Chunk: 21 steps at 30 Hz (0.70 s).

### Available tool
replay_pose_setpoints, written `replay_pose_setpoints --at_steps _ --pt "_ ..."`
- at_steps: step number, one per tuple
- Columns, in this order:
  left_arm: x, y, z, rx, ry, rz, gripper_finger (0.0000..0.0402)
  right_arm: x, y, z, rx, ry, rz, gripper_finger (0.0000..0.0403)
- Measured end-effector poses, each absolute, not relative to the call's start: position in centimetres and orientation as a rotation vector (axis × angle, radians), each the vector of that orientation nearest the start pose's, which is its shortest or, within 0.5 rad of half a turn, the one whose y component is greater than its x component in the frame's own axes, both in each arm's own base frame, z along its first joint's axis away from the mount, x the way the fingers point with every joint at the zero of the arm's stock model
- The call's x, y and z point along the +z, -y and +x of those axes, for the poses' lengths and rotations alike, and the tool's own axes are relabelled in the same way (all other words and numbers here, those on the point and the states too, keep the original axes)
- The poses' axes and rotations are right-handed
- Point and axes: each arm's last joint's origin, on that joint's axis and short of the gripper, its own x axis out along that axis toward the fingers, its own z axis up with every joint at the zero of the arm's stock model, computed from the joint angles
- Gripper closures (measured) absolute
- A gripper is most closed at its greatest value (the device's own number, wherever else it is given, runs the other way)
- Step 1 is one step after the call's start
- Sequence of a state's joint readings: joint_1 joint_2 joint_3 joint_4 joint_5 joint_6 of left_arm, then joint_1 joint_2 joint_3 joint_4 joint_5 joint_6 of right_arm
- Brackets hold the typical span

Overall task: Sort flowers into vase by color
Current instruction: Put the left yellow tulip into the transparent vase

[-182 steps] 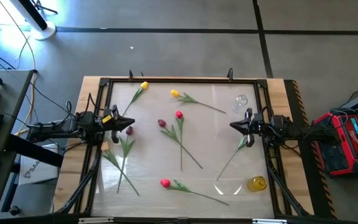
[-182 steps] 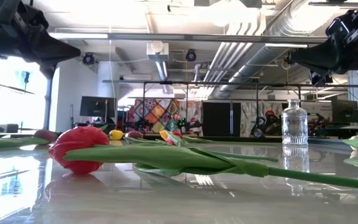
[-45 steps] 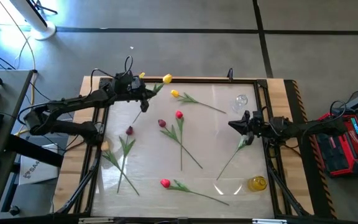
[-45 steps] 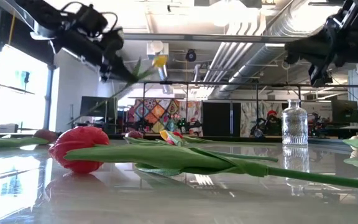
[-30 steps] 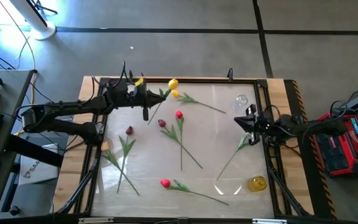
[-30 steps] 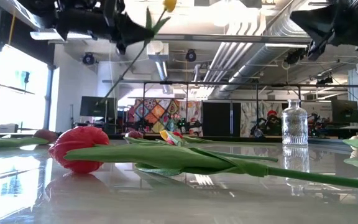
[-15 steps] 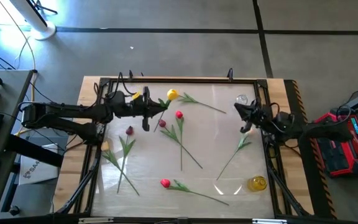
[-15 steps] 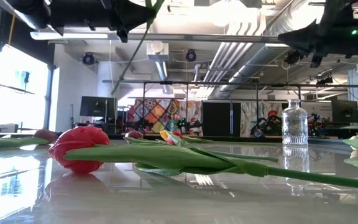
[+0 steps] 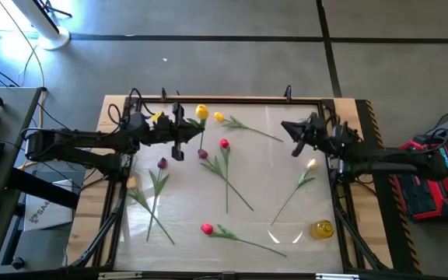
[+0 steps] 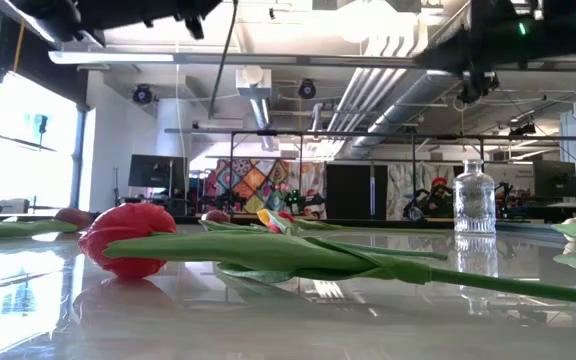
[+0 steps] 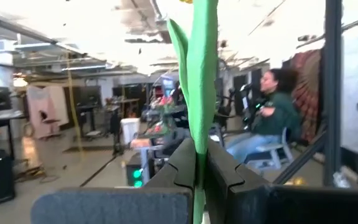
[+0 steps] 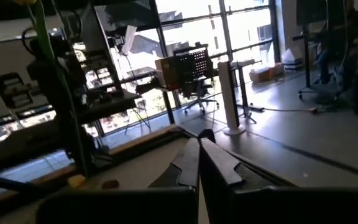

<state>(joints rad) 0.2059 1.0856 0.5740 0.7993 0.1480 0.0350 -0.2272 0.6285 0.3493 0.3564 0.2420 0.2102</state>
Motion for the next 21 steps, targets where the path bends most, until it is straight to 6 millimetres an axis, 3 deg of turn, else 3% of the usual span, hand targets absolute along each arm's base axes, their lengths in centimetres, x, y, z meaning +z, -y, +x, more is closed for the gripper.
replay_pose_setpoints --at_steps 6,12,16,21 --pt "31.6 -3.9 21.9 0.097 0.364 0.008 0.0401 32.4 4.3 16.0 -0.440 -0.012 0.286 0.0402" --pt "32.2 -3.4 21.3 0.089 0.394 -0.018 0.0402 37.7 4.3 16.2 -0.437 -0.174 0.139 0.0402" --pt "32.0 -3.4 21.4 0.080 0.373 -0.019 0.0402 39.4 4.5 16.9 -0.447 -0.206 0.219 0.0402" --pt "31.9 -3.3 21.5 0.040 0.362 -0.017 0.0401 39.6 4.3 19.4 -0.379 -0.204 0.292 0.0402"
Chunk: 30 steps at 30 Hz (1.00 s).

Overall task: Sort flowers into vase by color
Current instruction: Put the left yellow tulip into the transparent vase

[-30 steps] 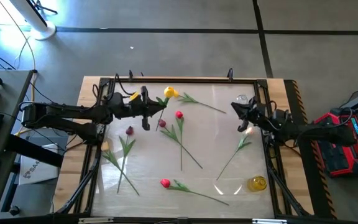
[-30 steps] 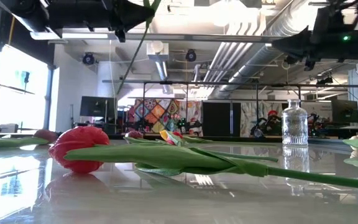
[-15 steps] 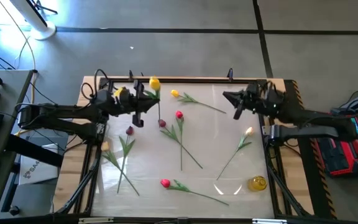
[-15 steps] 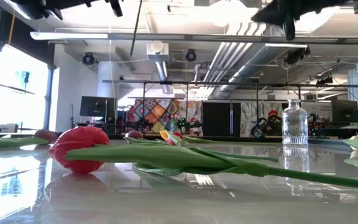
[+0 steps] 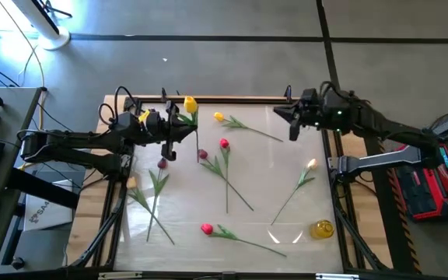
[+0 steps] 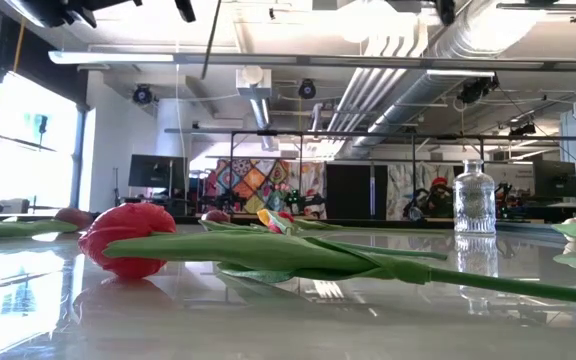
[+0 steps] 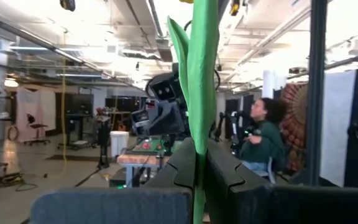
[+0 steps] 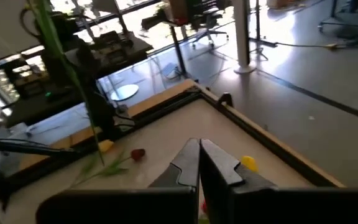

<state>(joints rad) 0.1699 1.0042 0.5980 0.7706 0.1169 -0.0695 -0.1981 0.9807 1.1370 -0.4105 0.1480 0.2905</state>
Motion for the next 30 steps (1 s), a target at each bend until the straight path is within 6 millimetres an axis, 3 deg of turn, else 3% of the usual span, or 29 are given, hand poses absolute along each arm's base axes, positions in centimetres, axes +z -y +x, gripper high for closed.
replay_pose_setpoints --at_steps 6,13,21,25,30 --pt "31.7 -3.3 21.6 0.010 0.337 -0.022 0.0401 39.3 3.2 23.3 -0.285 -0.200 0.202 0.0369" --pt "31.8 -3.3 21.9 0.010 0.332 0.012 0.0401 42.0 2.6 25.3 -0.285 -0.140 0.166 0.0284" --pt "35.2 -3.7 25.0 -0.048 0.257 0.058 0.0401 47.0 2.6 25.5 -0.267 -0.068 0.169 0.0219" --pt "36.7 -4.2 26.3 -0.044 0.250 0.080 0.0401 48.0 2.1 26.6 -0.206 -0.088 0.168 0.0203" --pt "37.2 -5.1 27.4 -0.049 0.252 0.051 0.0401 48.5 0.5 28.9 -0.151 -0.116 0.088 0.0199"
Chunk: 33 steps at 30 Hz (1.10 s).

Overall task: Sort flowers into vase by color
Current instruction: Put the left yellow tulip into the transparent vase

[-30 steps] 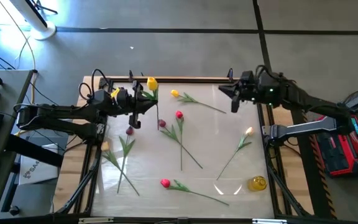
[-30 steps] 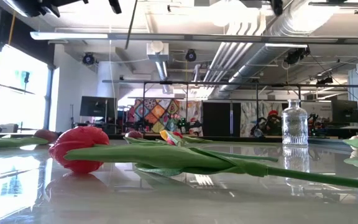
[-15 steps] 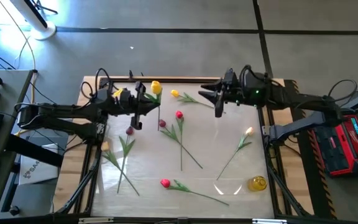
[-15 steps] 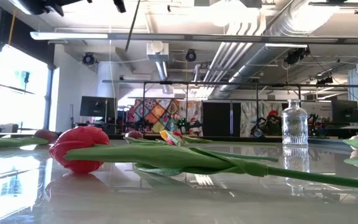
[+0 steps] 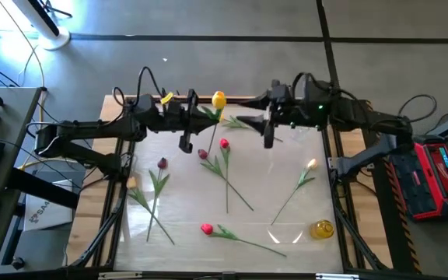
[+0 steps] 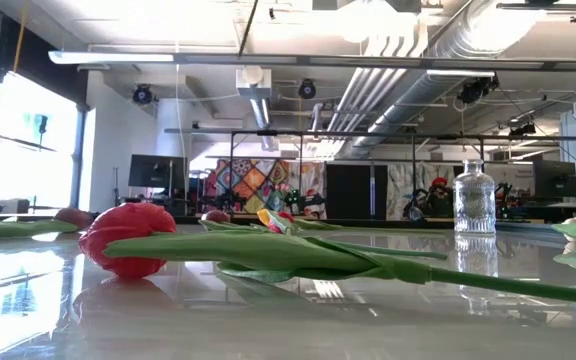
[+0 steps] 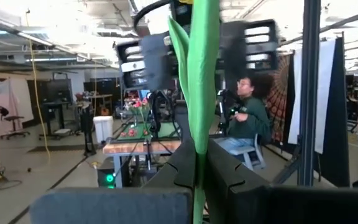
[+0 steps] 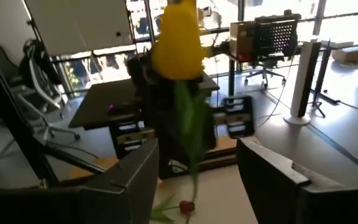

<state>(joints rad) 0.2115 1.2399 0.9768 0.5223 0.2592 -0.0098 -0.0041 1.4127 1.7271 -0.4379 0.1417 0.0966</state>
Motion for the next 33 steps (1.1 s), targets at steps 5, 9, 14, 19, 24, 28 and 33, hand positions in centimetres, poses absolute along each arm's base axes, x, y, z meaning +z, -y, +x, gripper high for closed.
replay_pose_setpoints --at_steps 5,9,14,19,24,28,33 --pt "37.7 -5.4 28.2 -0.056 0.262 0.051 0.0401 48.5 0.1 30.8 -0.157 -0.145 0.074 0.0198" --pt "37.7 -5.4 28.6 -0.074 0.267 0.055 0.0401 48.7 0.2 31.9 -0.191 -0.140 0.069 0.0198" --pt "37.9 -5.3 28.5 -0.098 0.282 0.062 0.0401 48.7 0.3 32.7 -0.168 -0.143 0.077 0.0198" --pt "37.9 -5.3 28.5 -0.099 0.288 0.064 0.0401 48.1 0.2 33.5 -0.156 -0.165 0.084 0.0205" --pt "37.9 -5.3 28.5 -0.099 0.286 0.063 0.0401 48.1 0.2 33.5 -0.156 -0.159 0.111 0.0260" --pt "37.9 -5.3 28.5 -0.098 0.284 0.062 0.0401 48.2 0.3 33.6 -0.155 -0.151 0.114 0.0326" --pt "37.8 -5.3 28.5 -0.098 0.279 0.061 0.0401 48.0 0.8 33.8 -0.153 -0.152 0.117 0.0383"
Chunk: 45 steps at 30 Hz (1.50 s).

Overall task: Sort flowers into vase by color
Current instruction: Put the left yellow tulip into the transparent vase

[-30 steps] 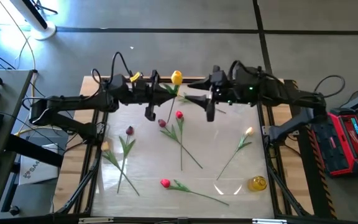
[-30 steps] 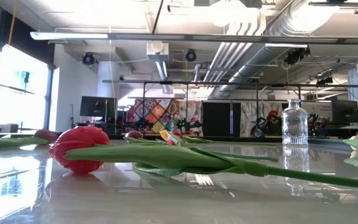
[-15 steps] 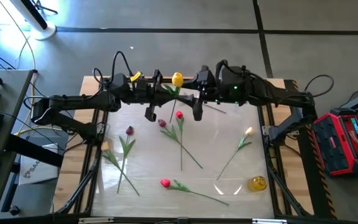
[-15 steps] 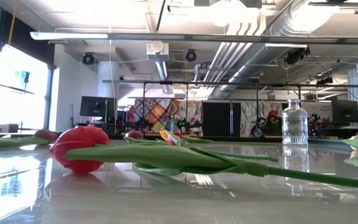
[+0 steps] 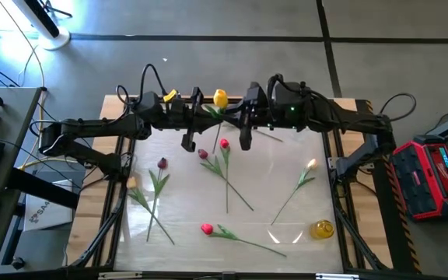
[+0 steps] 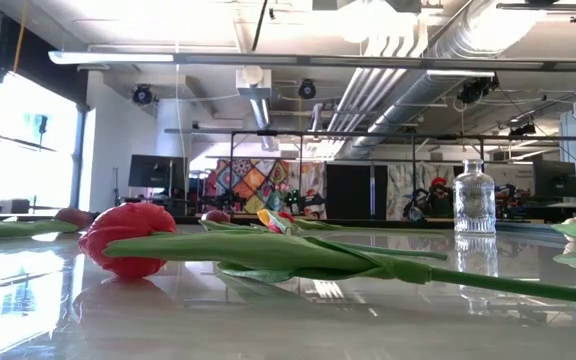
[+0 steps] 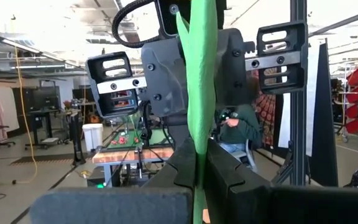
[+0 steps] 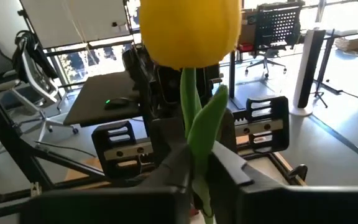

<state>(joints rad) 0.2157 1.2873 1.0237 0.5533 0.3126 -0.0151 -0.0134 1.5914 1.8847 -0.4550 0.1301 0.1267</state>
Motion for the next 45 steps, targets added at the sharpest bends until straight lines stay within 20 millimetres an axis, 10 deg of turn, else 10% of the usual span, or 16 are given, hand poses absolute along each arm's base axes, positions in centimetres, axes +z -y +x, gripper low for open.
replay_pose_setpoints --at_steps 26,45 --pt "38.0 -5.6 27.5 -0.084 0.221 0.023 0.0267 48.0 1.5 33.0 -0.153 -0.196 0.122 0.0402" --pt "38.8 -6.1 23.7 -0.028 0.090 0.014 0.0251 50.1 1.6 27.8 -0.297 -0.216 0.106 0.0403"
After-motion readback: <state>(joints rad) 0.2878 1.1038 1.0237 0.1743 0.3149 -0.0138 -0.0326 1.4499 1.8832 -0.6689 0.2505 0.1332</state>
